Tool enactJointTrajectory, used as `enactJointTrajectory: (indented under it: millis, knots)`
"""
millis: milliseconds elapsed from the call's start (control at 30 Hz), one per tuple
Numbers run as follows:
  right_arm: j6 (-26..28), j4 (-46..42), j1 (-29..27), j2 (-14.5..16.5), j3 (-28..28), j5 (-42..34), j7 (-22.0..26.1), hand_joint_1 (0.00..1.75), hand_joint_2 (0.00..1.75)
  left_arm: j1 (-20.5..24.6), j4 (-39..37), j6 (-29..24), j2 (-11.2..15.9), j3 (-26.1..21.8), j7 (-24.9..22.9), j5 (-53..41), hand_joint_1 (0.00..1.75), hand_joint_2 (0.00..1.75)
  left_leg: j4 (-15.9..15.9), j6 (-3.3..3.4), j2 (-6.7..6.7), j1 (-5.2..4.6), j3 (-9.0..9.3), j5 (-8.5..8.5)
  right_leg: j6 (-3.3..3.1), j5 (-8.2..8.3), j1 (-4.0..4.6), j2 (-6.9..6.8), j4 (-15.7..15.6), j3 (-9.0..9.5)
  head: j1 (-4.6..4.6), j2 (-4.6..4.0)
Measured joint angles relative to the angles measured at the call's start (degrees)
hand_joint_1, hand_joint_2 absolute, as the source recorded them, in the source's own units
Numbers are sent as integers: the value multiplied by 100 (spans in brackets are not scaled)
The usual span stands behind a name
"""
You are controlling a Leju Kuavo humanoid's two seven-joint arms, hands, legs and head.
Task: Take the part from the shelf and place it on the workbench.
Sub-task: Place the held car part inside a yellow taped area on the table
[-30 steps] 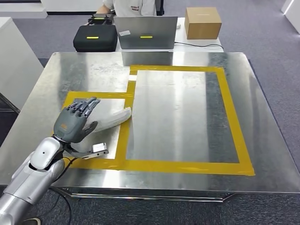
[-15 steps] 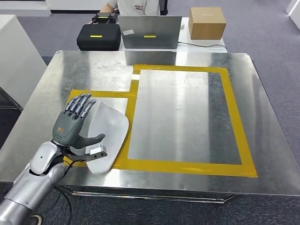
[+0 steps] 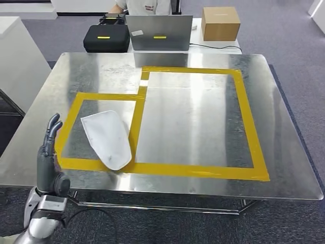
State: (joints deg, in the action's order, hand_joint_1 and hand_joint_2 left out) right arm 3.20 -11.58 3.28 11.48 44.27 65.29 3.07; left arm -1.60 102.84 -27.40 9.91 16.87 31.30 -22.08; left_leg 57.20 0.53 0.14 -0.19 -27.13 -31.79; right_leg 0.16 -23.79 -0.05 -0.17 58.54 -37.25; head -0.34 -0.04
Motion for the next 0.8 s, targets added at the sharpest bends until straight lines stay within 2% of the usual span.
enactJointTrajectory:
  millis: [100, 133, 167, 200, 233, 267, 300, 333, 367, 400, 433, 467, 500, 533, 600, 633, 667, 700, 733, 767, 800]
  knots:
    - [36, 1, -20, 1, 14, -39, 47, 0, 0, -474, 507, 26, -218, -236, 525, 707, 0, 0, -66, 73, 16, -36, -32, 133, 117, 76, -37, -1, -36, -4, -4, -1]
    - [56, 2, -28, 1, 27, -54, 66, 0, 0, -631, 660, 24, -307, -309, 639, 855, 0, 0, -94, 110, 24, -29, -64, 205, 152, -25, -44, 3, 17, -36, 1, -1]
    - [73, 2, -34, 1, 44, -66, 85, 0, 0, -775, 788, 3, -392, -370, 709, 941, 0, 0, -122, 141, 33, -13, -115, 283, 184, -240, -48, 6, 184, -100, 13, 0]
    - [89, 2, -35, 1, 64, -75, 101, 0, 0, -914, 892, -33, -480, -424, 747, 994, 0, 0, -131, 161, 41, -1, -183, 350, 211, -543, -58, 9, 465, -183, 25, 0]
    - [98, 2, -34, 1, 80, -80, 113, 0, 0, -1052, 970, -74, -564, -472, 761, 1030, 0, 0, -130, 176, 40, 1, -266, 412, 238, -854, -62, 8, 832, -279, 36, 1]
    - [102, 2, -34, 1, 93, -82, 124, 0, 0, -1178, 1021, -114, -642, -516, 767, 1069, 0, 0, -124, 176, 41, 2, -352, 476, 263, -1079, -67, 7, 1202, -340, 44, 1]
    - [109, 2, -33, 0, 103, -81, 128, 0, 0, -1286, 1046, -147, -715, -555, 767, 1114, 0, 0, -115, 168, 41, 4, -441, 540, 282, -1161, -70, 7, 1461, -335, 44, 0]
    - [118, 1, -33, 0, 113, -80, 128, 0, 0, -1380, 1056, -180, -787, -598, 759, 1172, 0, 0, -102, 155, 42, 7, -532, 600, 295, -1115, -71, 7, 1549, -244, 45, 1]
    - [133, 1, -33, -1, 122, -80, 122, 0, 0, -1466, 1057, -219, -859, -647, 735, 1237, 0, 0, -84, 136, 41, 14, -616, 653, 302, -978, -74, 7, 1428, -50, 45, 0]
    - [153, 0, -32, -1, 130, -80, 113, 0, 0, -1552, 1057, -258, -932, -702, 698, 1303, 0, 0, -62, 111, 41, 23, -692, 698, 307, -831, -79, 8, 1116, 240, 44, 0]
    - [172, -1, -27, 1, 136, -80, 99, 0, 0, -1638, 1057, -298, -1012, -769, 657, 1362, 0, 0, -32, 81, 40, 23, -757, 735, 309, -773, -84, 16, 672, 603, 46, 0]
    - [185, -1, -24, 2, 139, -80, 87, 0, 0, -1718, 1057, -328, -1086, -838, 623, 1402, 0, 0, 3, 47, 39, 20, -808, 772, 289, -788, -83, 34, 234, 919, 44, 0]
    - [194, -1, -24, 3, 139, -80, 78, 0, 0, -1788, 1057, -346, -1152, -905, 604, 1434, 0, 0, 30, 14, 39, 15, -842, 813, 259, -843, -79, 47, -91, 1126, 45, 0]
    - [197, -1, -25, 4, 140, -80, 73, 0, 0, -1847, 1057, -354, -1208, -963, 599, 1455, 0, 0, 44, -18, 38, 11, -861, 857, 217, -904, -65, 59, -275, 1227, 45, 1]
    - [198, 1, -38, 4, 142, -80, 66, 0, 0, -1934, 1057, -355, -1280, -1047, 588, 1480, 0, 0, 49, -81, 30, 28, -879, 915, 100, -873, -48, 37, -313, 1159, 49, 1]
    - [199, 1, -40, 4, 143, -76, 58, 0, 0, -1972, 1057, -357, -1311, -1087, 560, 1481, 0, 0, 96, -112, 23, 42, -905, 828, 38, -827, -45, 17, -311, 1117, 46, 1]
    - [201, 2, -41, 4, 144, -66, 45, 0, 0, -2007, 1054, -368, -1343, -1133, 508, 1455, 0, 0, 225, -141, 16, 52, -948, 640, -20, -772, -47, -4, -316, 1063, 40, 0]
    - [203, 2, -42, 4, 145, -51, 31, 0, 0, -2042, 1045, -390, -1385, -1200, 437, 1382, 0, 0, 472, -165, 11, 60, -1009, 348, -63, -709, -48, -24, -317, 997, 32, -1]
    - [204, 2, -44, 4, 145, -28, 11, 0, 0, -2076, 1022, -414, -1438, -1284, 355, 1250, 0, 0, 815, -183, 11, 62, -1075, 20, -88, -646, -39, -34, -315, 921, 25, -1]
    - [205, 2, -49, 4, 144, -5, -6, 0, 0, -2109, 982, -425, -1499, -1386, 283, 1085, 0, 0, 1189, -194, 11, 62, -1123, -239, -99, -581, -28, -43, -309, 843, 22, -1]
    - [205, 2, -56, 4, 144, 14, -19, 0, 0, -2145, 923, -407, -1568, -1507, 234, 925, 0, 0, 1500, -198, 11, 62, -1132, -373, -103, -515, -15, -51, -298, 766, 22, -1]
